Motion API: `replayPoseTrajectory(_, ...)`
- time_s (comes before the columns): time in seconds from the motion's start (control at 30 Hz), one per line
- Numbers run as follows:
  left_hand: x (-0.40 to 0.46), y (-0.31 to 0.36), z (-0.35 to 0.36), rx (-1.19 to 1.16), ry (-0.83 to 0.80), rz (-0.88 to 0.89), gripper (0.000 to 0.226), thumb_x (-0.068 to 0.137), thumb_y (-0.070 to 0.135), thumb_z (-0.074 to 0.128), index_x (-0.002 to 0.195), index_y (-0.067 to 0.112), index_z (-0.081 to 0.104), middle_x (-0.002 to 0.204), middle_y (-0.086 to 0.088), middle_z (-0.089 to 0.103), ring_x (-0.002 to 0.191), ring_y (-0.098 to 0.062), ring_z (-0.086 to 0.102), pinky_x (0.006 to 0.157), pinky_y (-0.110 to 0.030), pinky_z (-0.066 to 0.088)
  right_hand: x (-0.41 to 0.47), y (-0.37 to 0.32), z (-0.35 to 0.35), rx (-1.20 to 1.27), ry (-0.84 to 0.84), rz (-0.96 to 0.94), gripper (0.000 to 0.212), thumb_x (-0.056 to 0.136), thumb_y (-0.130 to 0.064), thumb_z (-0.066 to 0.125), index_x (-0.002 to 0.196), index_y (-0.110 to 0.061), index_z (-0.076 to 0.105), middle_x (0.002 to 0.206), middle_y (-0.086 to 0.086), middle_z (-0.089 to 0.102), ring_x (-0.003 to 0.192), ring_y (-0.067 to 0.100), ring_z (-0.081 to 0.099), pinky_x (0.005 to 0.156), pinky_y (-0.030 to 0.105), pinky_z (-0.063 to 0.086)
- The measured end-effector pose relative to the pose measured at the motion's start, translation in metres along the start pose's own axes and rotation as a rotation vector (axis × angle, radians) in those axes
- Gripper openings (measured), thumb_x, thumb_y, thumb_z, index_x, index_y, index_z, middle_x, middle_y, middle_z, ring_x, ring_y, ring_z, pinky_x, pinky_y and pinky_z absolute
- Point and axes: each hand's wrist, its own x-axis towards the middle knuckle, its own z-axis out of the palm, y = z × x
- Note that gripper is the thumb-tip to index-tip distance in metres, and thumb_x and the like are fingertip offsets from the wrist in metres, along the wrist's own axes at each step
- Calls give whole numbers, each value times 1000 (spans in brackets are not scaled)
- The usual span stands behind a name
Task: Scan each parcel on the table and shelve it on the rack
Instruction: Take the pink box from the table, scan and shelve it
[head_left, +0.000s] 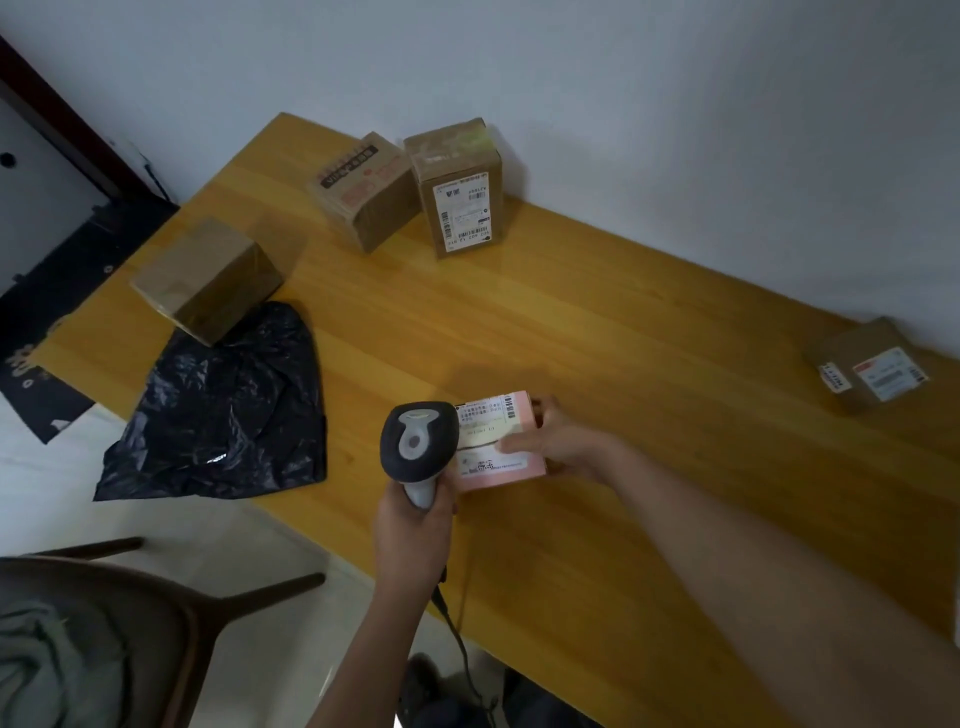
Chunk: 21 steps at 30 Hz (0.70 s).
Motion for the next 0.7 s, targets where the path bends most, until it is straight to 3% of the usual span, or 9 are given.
replayPoseTrajectory(0.1,0,-3,-2,-9,-32,7,17,95,30,61,88,15,61,74,-6,68,66,-20,64,53,-27,48,-8,2,-4,9,-55,-16,81,78,-8,78,127,-38,21,119,1,58,104,22,61,86,44,56)
replayPoseTrajectory(0.17,-5,-2,-6,-32,-46,4,20,95,29,61,86,11,63,72,-6,68,65,-20,64,54,-28,48,-13,8,-8,29,-63,-54,99,69,-2,83,138,-37,20,125,1,54,110,24,58,91,47,55)
replayPoseTrajectory(0.27,-20,7,-15,-65,-53,0,23,96,25,60,81,7,63,66,-7,68,61,-22,62,53,-28,47,-22,17,-13,-97,76,-266,120,57,0,88,150,-30,17,139,-3,35,125,22,45,103,45,46)
replayPoseTrajectory(0.37,-41,26,-21,-88,-78,-9,24,95,27,60,86,5,61,65,-9,68,60,-23,64,53,-25,49,-26,21,-11,-278,398,-600,103,57,-6,87,144,-23,33,130,-5,29,127,17,36,107,37,39)
replayPoseTrajectory(0.47,-59,51,-20,-82,-121,10,25,95,30,60,87,7,62,65,-9,70,69,-31,67,59,-36,55,-28,23,-9,-339,609,-787,95,59,-7,88,139,-20,39,128,-2,35,122,16,36,100,34,39)
replayPoseTrajectory(0.57,-72,71,-16,-80,-164,10,22,95,29,61,86,9,62,65,-8,70,73,-36,67,69,-49,57,-29,21,-9,-337,690,-871,91,63,-7,87,136,-26,37,130,1,39,123,23,41,96,37,46)
replayPoseTrajectory(0.7,-84,83,-13,-45,-167,15,27,95,28,61,81,4,62,61,-6,69,68,-30,70,72,-50,58,-31,16,-11,-305,718,-909,92,62,-8,88,137,-24,38,132,2,39,124,24,43,95,37,48)
